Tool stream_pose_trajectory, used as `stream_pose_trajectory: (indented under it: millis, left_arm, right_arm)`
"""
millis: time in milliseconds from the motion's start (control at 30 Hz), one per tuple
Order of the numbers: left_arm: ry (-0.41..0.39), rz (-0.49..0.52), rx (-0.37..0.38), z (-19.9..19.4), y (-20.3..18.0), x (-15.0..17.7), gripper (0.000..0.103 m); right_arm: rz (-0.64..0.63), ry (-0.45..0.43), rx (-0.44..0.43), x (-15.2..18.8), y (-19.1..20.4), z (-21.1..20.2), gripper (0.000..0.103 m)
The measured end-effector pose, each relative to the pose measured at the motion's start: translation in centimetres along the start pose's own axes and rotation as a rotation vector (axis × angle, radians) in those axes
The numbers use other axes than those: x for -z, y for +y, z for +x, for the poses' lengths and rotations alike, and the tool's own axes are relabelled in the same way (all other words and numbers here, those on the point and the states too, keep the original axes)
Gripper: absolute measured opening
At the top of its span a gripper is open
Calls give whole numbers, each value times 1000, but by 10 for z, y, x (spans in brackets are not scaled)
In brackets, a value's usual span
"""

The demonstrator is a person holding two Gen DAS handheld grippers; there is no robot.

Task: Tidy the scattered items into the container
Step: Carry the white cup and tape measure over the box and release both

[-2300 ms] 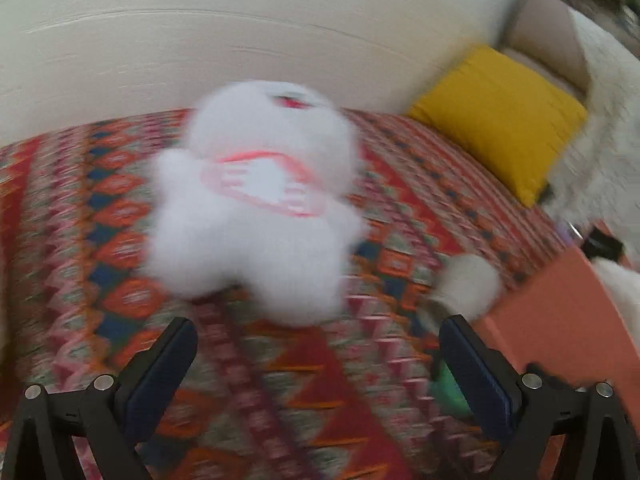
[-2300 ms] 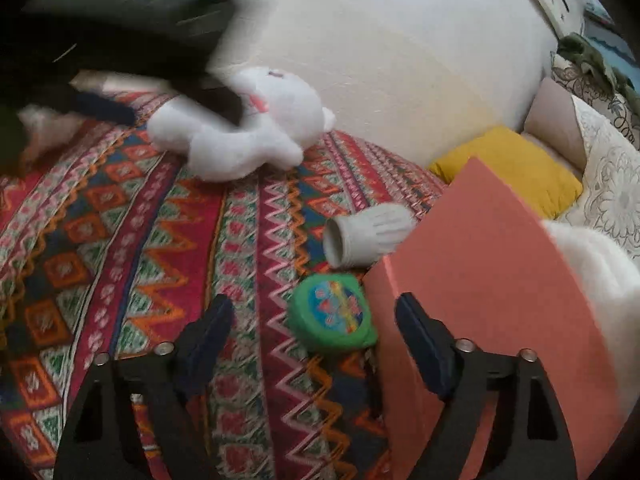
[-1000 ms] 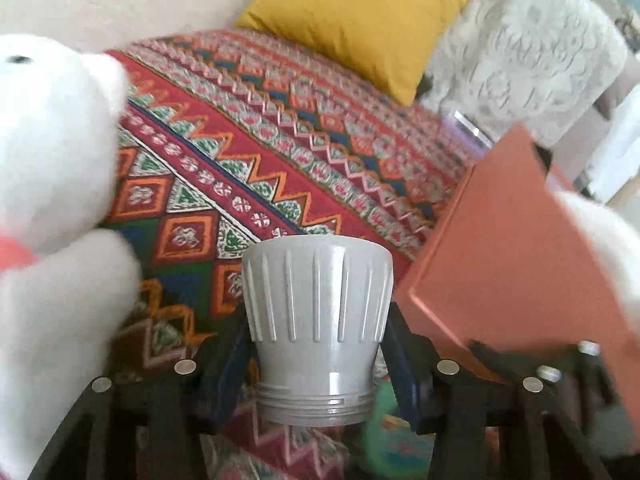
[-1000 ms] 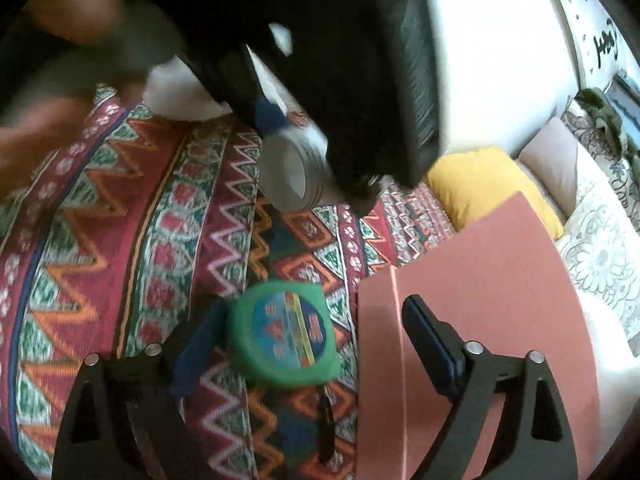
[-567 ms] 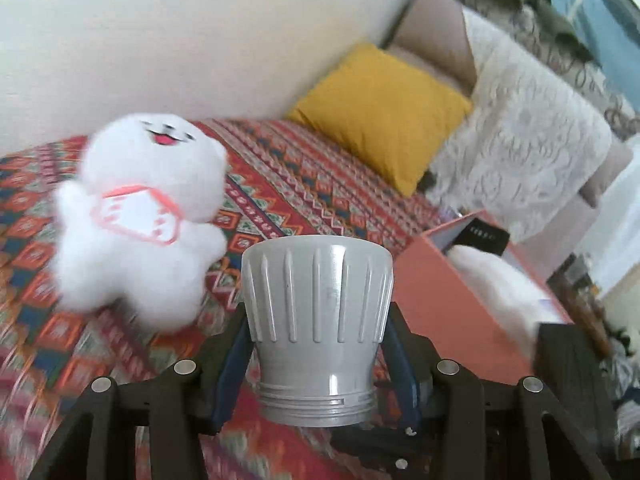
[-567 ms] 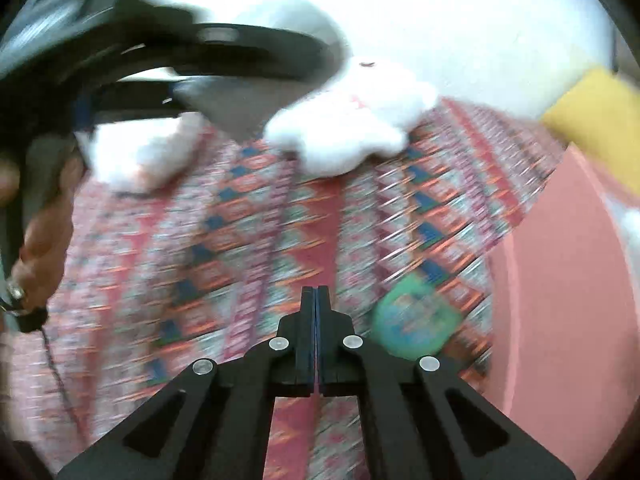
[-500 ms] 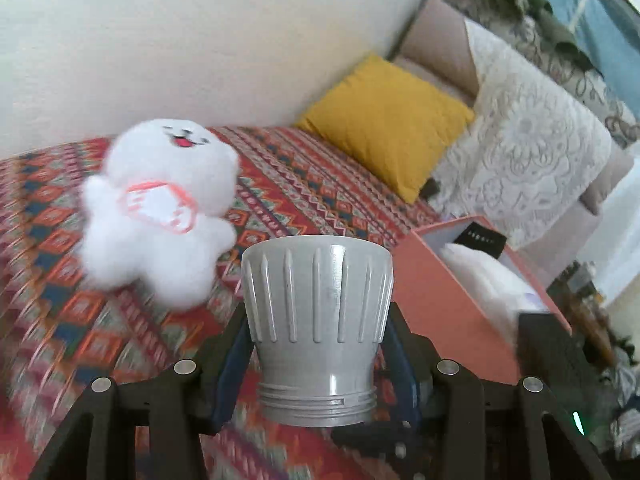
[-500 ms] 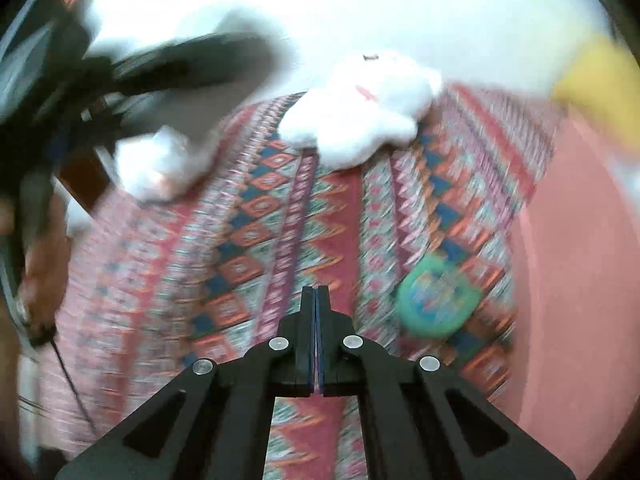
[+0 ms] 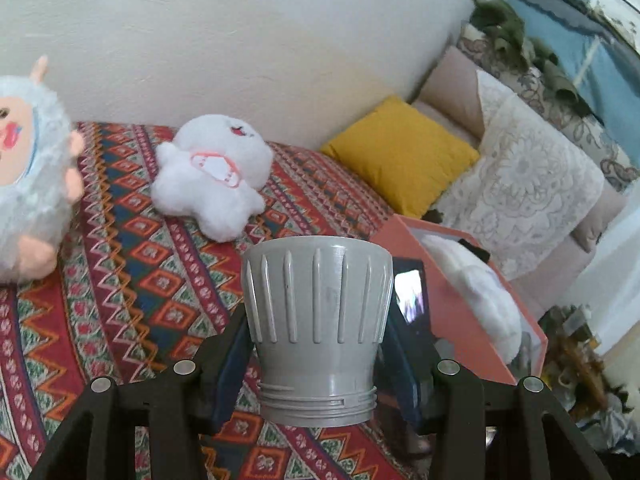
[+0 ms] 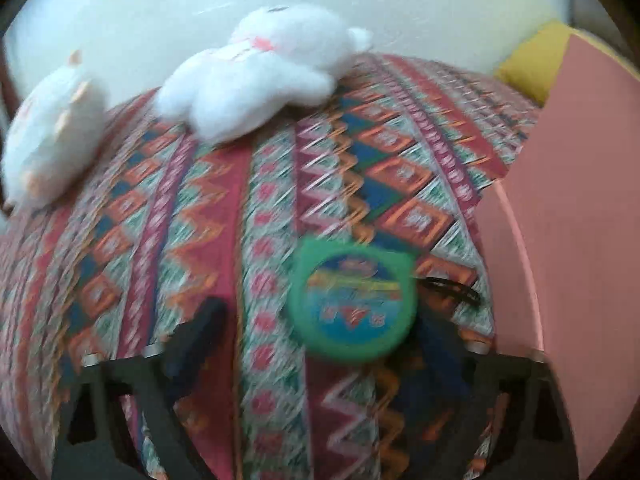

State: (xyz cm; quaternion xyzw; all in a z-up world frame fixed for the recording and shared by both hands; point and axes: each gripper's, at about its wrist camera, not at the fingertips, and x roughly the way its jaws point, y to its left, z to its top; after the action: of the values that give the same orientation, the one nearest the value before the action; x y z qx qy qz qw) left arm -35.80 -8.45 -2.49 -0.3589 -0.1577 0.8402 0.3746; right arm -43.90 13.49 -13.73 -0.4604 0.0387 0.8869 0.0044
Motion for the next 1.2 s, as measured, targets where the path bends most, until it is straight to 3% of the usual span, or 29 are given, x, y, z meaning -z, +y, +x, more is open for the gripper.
stream_pose_trajectory:
  millis: [167,300,433,567,667,733,900,967,1067,1133,1167,1200]
  left_arm:
    - [-10,-15,-19,-14,0,14,54]
    - [-18,-7,-49,-26,-16,24,54]
    - [-23,49,-72,-35,-51,31,54]
    - [-43,115,-86,-40,-106,32,54]
    - [-65,172,-149,-33,-156,30,54]
    - [-80,204,-172,-24,-191,28,54]
    - [-70,283,-101,36,-281,16,54]
    - [-52,305,-82,66,-309,10,54]
    - [-6,294,-90,118,-336,2,55]
    - [32,238,-100,145,-341,2,81]
    - [51,207,-104,158,-342,2,87]
    - [56,190,-120,166,-344,3,92]
  right_arm:
    - [80,11,-251,9,-8,-29,59]
    - [72,-35,-373,28,4,-70,59]
    - [20,-159,-440,46,-4,-144,59]
    - [19,-301,-433,55,-26,-208,59]
    - [54,-405,-401,64,-70,-255,59]
    - [96,-473,-344,69,-109,-285,59]
    - [212,-563,-161,74,-204,-328,60]
    - [292,-531,-120,71,-251,-326,60]
    - [382,-433,-158,67,-311,-302,60]
    - [460,-368,-233,72,-338,-281,66]
    - [519,-357,-263,78,-352,-273,71]
    - [571,-358,-256,84,-361,-272,85]
